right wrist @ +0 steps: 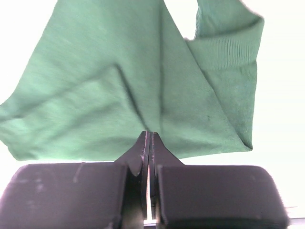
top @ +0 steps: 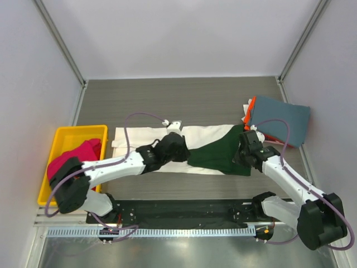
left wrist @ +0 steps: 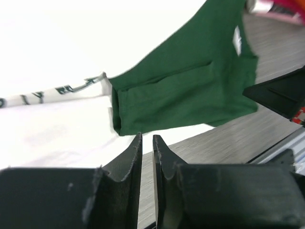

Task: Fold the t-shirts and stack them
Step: Fold the tshirt

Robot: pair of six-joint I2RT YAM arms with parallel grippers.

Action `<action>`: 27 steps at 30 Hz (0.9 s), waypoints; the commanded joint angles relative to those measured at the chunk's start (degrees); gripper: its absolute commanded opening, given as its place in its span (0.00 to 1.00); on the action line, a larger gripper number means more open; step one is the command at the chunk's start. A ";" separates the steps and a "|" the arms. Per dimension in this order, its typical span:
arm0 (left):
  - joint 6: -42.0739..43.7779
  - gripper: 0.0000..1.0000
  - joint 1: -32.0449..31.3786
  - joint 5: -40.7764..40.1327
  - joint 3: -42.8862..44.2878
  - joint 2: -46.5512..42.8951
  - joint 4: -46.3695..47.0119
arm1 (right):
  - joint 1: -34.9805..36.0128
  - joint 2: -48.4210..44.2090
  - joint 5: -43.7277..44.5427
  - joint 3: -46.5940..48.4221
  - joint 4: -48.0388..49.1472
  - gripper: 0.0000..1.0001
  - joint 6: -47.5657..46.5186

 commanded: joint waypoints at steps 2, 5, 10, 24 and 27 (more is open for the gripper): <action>2.94 0.15 3.67 -2.91 1.85 -7.54 -9.95 | 0.35 -1.19 2.89 6.18 -1.82 0.01 0.72; 2.95 0.14 8.15 -2.91 1.07 -11.84 -15.75 | 1.40 2.22 1.57 8.38 -1.47 0.01 0.89; 2.25 0.12 17.91 1.20 -4.81 -20.09 -17.79 | 4.57 8.73 2.27 10.05 1.51 0.01 1.16; -0.65 0.08 37.43 2.19 -12.91 -24.07 -19.03 | 4.39 27.19 5.52 11.36 7.85 0.01 0.01; -1.01 0.09 39.37 0.78 -13.61 -22.67 -17.36 | 3.61 30.97 5.87 13.90 8.11 0.01 -0.51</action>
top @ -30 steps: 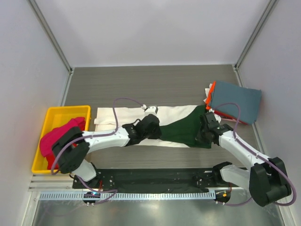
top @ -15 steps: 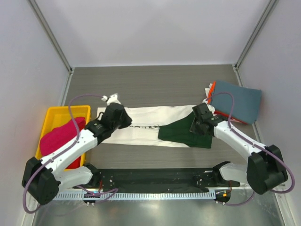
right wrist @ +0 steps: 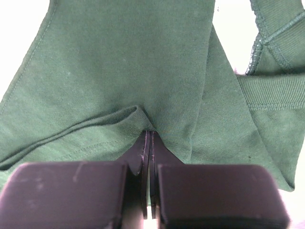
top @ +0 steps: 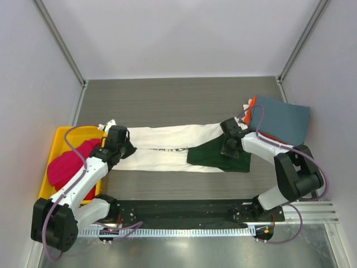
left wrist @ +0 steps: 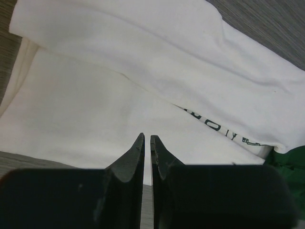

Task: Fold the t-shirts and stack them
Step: Fold the tshirt

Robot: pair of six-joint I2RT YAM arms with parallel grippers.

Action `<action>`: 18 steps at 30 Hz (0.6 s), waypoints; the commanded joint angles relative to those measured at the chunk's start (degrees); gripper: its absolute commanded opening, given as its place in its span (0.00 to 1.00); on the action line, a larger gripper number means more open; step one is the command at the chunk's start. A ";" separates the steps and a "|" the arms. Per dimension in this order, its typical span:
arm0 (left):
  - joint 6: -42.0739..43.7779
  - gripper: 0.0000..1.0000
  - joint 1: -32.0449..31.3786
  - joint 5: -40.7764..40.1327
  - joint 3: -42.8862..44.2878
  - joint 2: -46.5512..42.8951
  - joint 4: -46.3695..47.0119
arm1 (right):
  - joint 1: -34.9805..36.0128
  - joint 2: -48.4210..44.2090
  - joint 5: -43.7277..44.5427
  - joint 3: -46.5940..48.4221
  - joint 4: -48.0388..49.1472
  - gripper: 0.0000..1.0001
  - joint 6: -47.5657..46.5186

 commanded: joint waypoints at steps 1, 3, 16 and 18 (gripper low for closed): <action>-1.01 0.09 1.84 -2.26 -0.41 1.92 2.10 | -0.90 6.21 2.27 2.53 3.81 0.01 -0.75; -0.92 0.09 2.28 -3.14 0.81 4.89 2.54 | -1.43 10.41 2.27 6.90 4.07 0.01 -1.19; 2.14 0.06 2.55 1.42 0.30 3.07 3.50 | -3.36 59.44 -5.72 92.39 -16.53 0.14 -8.39; 4.16 0.09 2.37 6.42 -0.23 1.49 3.68 | -2.84 58.79 -6.26 98.59 -18.34 0.33 -10.15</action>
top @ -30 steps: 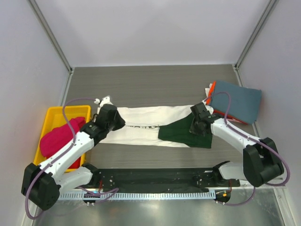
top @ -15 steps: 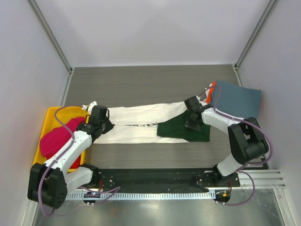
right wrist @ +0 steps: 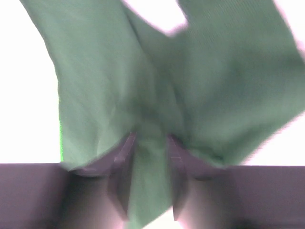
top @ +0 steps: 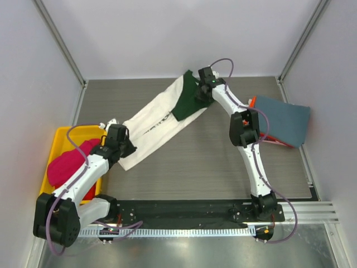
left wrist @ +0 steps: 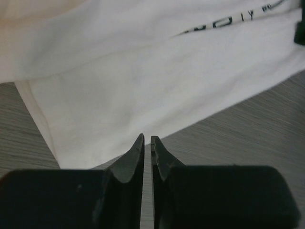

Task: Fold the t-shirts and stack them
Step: Fold the tshirt

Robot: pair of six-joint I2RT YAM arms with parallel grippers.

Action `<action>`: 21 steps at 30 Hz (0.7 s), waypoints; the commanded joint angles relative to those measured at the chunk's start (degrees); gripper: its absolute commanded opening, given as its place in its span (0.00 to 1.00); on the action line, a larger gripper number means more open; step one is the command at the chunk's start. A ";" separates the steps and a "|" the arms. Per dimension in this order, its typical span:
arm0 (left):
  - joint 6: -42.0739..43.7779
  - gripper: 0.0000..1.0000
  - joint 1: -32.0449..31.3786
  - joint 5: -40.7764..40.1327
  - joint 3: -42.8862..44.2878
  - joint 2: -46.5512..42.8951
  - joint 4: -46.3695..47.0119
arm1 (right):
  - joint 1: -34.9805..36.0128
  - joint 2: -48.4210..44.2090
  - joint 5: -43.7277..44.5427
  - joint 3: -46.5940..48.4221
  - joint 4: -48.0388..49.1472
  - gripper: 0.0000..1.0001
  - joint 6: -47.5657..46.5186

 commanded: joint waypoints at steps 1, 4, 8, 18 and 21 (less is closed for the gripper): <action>5.46 0.11 -0.25 7.35 -0.69 -3.34 2.43 | 0.20 -3.61 -1.80 9.90 -7.27 0.42 -4.06; 7.14 0.16 -2.35 9.65 -2.01 -5.54 2.79 | 0.47 -18.19 -4.59 -11.19 5.42 0.46 -3.98; 9.95 0.31 -11.22 5.00 -2.02 -6.25 2.79 | 0.38 -32.35 -5.48 -31.49 13.75 0.47 -3.62; 15.76 0.37 -16.60 -6.34 3.26 8.25 0.15 | 0.20 -54.60 -15.50 -67.70 30.01 0.47 0.77; 16.99 0.36 -16.68 -6.70 5.36 12.11 0.33 | 0.20 -59.08 -16.38 -72.55 31.33 0.47 0.68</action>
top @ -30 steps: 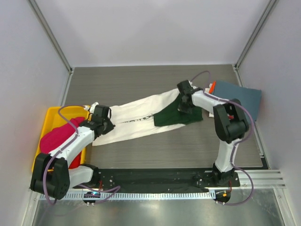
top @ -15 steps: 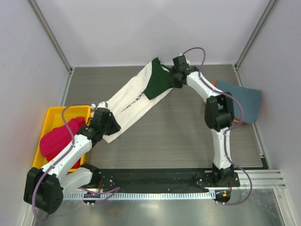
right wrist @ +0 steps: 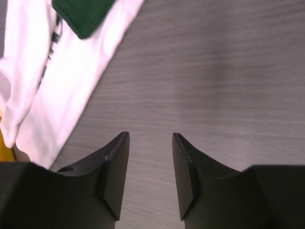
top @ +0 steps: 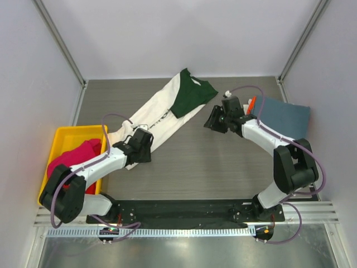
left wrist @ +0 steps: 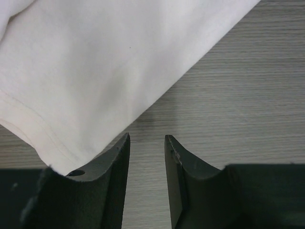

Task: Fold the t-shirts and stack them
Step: Fold the tshirt

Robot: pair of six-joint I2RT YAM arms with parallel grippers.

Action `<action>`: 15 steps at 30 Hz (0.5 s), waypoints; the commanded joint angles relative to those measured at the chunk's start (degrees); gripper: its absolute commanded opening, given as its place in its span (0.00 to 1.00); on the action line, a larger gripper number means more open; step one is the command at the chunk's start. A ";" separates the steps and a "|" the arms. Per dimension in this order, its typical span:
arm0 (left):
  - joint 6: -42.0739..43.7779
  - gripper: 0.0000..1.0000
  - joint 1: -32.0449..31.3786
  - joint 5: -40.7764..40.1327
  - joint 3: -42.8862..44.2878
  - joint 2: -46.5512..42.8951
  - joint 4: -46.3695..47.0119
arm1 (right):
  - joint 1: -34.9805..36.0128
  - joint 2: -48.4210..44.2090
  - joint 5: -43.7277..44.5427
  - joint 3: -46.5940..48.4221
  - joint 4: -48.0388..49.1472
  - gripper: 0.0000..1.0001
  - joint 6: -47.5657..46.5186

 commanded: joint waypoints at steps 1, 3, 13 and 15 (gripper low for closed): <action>2.80 0.36 -0.10 -3.51 4.25 2.96 0.55 | 0.07 -6.98 -3.23 -3.91 6.59 0.47 1.19; 2.81 0.34 -0.10 -5.61 5.83 5.34 -0.33 | 0.07 -8.66 -3.49 -6.63 6.59 0.47 0.84; -3.95 0.00 1.83 -5.97 6.72 8.50 -0.33 | 0.07 -13.94 -4.02 -14.82 8.09 0.47 0.83; -5.71 0.00 3.32 -5.88 7.77 9.64 -2.43 | 0.07 -14.29 -4.46 -15.69 8.17 0.46 1.10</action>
